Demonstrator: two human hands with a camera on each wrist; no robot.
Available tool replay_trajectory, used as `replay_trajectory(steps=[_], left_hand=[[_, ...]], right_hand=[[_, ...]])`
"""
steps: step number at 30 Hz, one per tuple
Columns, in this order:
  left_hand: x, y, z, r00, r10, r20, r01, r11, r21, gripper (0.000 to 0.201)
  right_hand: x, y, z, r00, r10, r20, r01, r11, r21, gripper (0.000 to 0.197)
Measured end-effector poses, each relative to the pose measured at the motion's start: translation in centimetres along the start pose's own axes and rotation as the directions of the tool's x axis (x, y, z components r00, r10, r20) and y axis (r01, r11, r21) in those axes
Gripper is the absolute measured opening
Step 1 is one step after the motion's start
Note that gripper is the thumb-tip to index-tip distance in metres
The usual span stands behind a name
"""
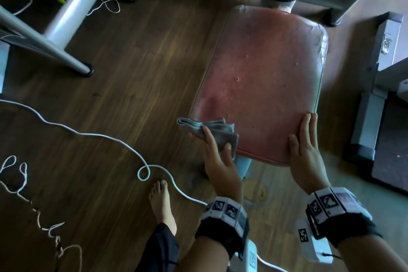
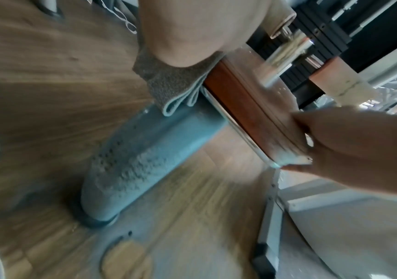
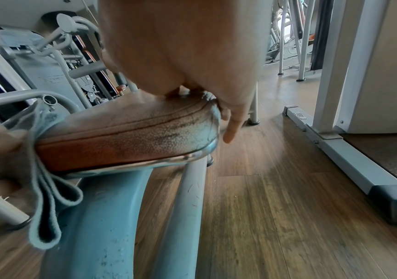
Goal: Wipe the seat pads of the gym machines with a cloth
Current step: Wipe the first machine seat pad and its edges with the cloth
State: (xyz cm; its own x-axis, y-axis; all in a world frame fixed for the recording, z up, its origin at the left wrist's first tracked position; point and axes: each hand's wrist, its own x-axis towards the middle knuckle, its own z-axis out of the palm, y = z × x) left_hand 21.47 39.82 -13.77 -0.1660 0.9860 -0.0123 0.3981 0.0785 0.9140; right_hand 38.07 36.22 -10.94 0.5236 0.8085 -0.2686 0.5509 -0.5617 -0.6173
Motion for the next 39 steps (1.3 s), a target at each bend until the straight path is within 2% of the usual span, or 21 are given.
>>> replay_trajectory(steps=[4,8,11,15,18,20,23,27,30,33,34,37,39], left_hand=[[-2.5,0.8,1.0,0.996,-0.015,0.093,0.015,1.000,0.002,0.070],[-0.4,0.3,0.5,1.000,0.002,-0.009,-0.003,1.000,-0.013,0.065],[-0.5,0.5,0.7,1.000,0.018,-0.024,-0.018,1.000,0.010,0.065],[-1.0,1.0,0.8,0.999,0.020,0.039,-0.020,1.000,0.003,0.065],[1.4,0.1,-0.2,0.997,0.026,0.071,-0.029,0.999,0.039,0.061],[3.7,-0.7,-1.3,0.989,0.048,0.142,-0.063,0.993,0.098,0.059],[6.7,-1.6,-3.1,0.942,0.118,0.316,-0.178,0.969,0.169,0.059],[10.8,-1.2,-4.9,0.841,0.151,0.519,-0.235,0.967,0.099,0.065],[13.9,1.3,-5.6,0.772,0.149,0.618,-0.260,0.961,0.093,0.067],[16.3,2.2,-4.6,0.778,0.258,0.572,-0.370,0.925,0.087,0.053],[16.9,1.7,-3.9,0.790,0.257,0.557,-0.357,0.931,0.076,0.050],[17.8,0.6,-2.7,0.838,0.107,0.535,-0.156,0.986,0.049,0.057],[17.9,0.5,-2.8,0.842,0.064,0.535,-0.158,0.979,0.130,0.060]], right_hand=[[0.1,-0.2,-0.1,1.000,0.006,0.014,-0.006,1.000,0.003,0.061],[0.0,-0.3,-0.3,0.999,0.014,0.030,-0.014,1.000,0.001,0.061],[0.0,-0.3,-0.3,1.000,0.022,0.018,-0.022,1.000,0.007,0.061],[0.1,-0.4,-0.2,0.999,0.026,0.022,-0.026,1.000,0.002,0.062],[0.3,-0.4,-0.1,0.999,0.047,-0.008,-0.046,0.997,0.055,0.062],[0.6,-0.8,0.2,0.994,0.074,-0.078,-0.065,0.992,0.110,0.061],[1.9,-2.5,0.3,0.969,0.210,-0.129,-0.187,0.967,0.174,0.057],[4.6,-4.8,0.5,0.864,0.495,-0.091,-0.472,0.860,0.196,0.059],[5.0,-5.0,1.1,0.843,0.525,-0.119,-0.516,0.851,0.101,0.062],[4.9,-4.8,1.3,0.839,0.532,-0.113,-0.527,0.846,0.076,0.062],[5.0,-4.8,1.2,0.832,0.546,-0.101,-0.541,0.838,0.073,0.062],[5.6,-4.7,0.8,0.804,0.593,-0.040,-0.590,0.804,0.071,0.063],[5.8,-4.6,0.6,0.798,0.603,-0.005,-0.600,0.794,0.095,0.064]])
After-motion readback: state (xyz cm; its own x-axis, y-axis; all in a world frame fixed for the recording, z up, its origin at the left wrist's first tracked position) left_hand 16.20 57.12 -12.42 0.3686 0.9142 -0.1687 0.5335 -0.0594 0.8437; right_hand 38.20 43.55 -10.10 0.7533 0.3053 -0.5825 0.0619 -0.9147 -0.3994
